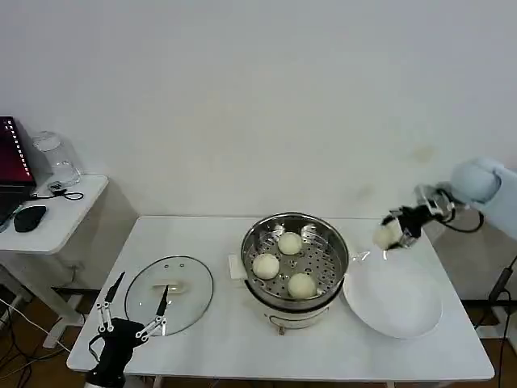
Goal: Take steamed baozi put them in steamer then cover it.
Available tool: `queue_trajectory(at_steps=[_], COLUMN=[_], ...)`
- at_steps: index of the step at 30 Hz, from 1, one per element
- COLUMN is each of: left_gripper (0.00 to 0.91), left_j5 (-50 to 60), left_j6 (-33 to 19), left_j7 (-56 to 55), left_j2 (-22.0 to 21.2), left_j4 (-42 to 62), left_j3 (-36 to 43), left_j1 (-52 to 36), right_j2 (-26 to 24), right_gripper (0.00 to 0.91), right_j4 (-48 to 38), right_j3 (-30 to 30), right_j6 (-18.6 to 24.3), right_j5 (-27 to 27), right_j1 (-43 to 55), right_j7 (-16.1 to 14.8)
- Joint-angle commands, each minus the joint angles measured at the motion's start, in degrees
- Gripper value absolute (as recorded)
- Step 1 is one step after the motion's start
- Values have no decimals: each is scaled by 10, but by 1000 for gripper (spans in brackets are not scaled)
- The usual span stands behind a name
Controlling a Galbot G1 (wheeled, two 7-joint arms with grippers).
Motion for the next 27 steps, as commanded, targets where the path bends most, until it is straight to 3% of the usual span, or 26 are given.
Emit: queue_trajectory(at_steps=[1,8,17,27], left_gripper=[907,907,907,907], left_j5=[-3,-3,-12,-15], left_j6=[-7,-10,-22,-27], left_j7=[0,0,-2,-2], left_j2=[0,-3,-6,-5], left_j4=[0,-1,1,8], left_j3=[-2,-2,-11,-10], left_j1=[4,8,14,12], right_j2=[53,122,167,194], right_gripper=[715,715,715,715], right_j4=[123,131,109,89], right_j3=[-128,-201,-273,-288], right_j6=[-31,-56,-65,-75], right_j5=[131,183,167,153], right_j1=[164,182,175,153], right_j7=[18,39,48,57])
